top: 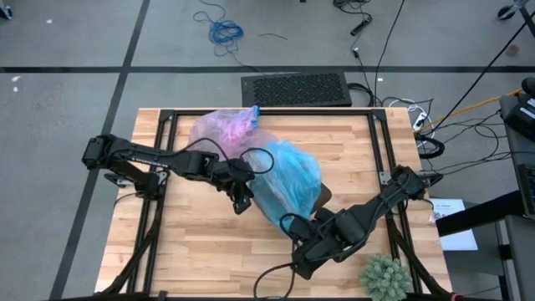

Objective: Place trash/remove bag and relplace
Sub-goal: Insert the new trash bag into the trash bin

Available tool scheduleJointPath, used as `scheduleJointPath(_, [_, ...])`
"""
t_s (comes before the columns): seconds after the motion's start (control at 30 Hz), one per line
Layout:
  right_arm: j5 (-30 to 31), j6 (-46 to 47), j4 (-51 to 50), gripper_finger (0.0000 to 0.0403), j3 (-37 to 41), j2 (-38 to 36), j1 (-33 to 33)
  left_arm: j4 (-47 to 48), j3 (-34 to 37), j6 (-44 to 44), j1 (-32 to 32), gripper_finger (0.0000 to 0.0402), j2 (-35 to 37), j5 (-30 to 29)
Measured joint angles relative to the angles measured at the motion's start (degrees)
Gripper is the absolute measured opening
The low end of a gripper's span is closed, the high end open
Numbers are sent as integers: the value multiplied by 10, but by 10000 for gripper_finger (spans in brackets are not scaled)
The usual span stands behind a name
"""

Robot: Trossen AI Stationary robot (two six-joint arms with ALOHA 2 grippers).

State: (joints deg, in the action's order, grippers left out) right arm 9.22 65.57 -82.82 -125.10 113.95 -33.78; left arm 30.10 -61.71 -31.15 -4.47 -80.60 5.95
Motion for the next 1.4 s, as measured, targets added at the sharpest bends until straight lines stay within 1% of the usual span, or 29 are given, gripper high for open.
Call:
scheduleJointPath(0.07, [3, -2, -5, 252, -19, -4, 0, -1, 0, 0, 0, 0, 0, 0])
scheduleJointPath(0.13, [6, -3, -15, 262, -40, -8, 0, -1, 0, 0, 0, 0, 0, 0])
scheduleJointPath(0.23, [10, -3, -37, 265, -75, -13, 0, -2, 0, 2, 0, 0, 0, 0])
scheduleJointPath(0.3, [29, -3, -51, 255, -99, -15, 0, -2, 0, 4, 0, 0, 0, -1])
scheduleJointPath(0.4, [89, -6, -69, 220, -94, -26, 9, -2, 0, 4, 0, 0, 0, -1])
scheduleJointPath(0.47, [117, -34, -71, 181, -94, -26, 23, -2, 0, 4, 0, 0, 0, 0])
scheduleJointPath(0.57, [131, -100, -56, 116, -93, -26, 53, -8, 0, 1, 0, 0, 0, 4])
scheduleJointPath(0.63, [132, -145, -45, 79, -93, -26, 74, -13, 0, 0, 0, 0, 0, 6])
scheduleJointPath(0.7, [132, -184, -32, 56, -93, -26, 94, -15, 0, 0, 0, 0, 0, 6])
scheduleJointPath(0.73, [129, -201, -24, 52, -93, -26, 103, -15, 0, 0, 0, 0, 0, 7])
scheduleJointPath(0.8, [117, -232, -8, 56, -93, -26, 118, -15, 0, 0, 0, 0, 0, 7])
scheduleJointPath(0.87, [103, -247, 4, 74, -93, -26, 129, -15, 0, 0, 0, 0, 0, 7])
scheduleJointPath(0.93, [99, -255, 12, 101, -93, -25, 137, -15, 0, 0, 0, 0, 0, 7])
scheduleJointPath(1.1, [80, -282, 15, 185, -93, -8, 147, -15, -1, -1, 0, 0, 0, 8])
scheduleJointPath(1.17, [70, -297, 15, 211, -93, 4, 147, -18, -1, -1, 0, 0, 0, 9])
scheduleJointPath(1.2, [74, -298, 12, 219, -93, 11, 148, -20, 0, -1, 0, 0, 0, 9])
scheduleJointPath(1.27, [97, -281, -10, 224, -93, 24, 149, -24, -1, -1, 0, 0, 0, 9])
scheduleJointPath(1.3, [112, -267, -28, 219, -93, 28, 151, -23, -1, -1, 0, 0, 0, 9])
scheduleJointPath(1.37, [146, -242, -68, 194, -92, 35, 152, -23, -1, -3, 0, 0, 0, 9])
scheduleJointPath(1.4, [158, -233, -74, 174, -92, 37, 153, -23, -1, -5, 0, 0, 0, 10])
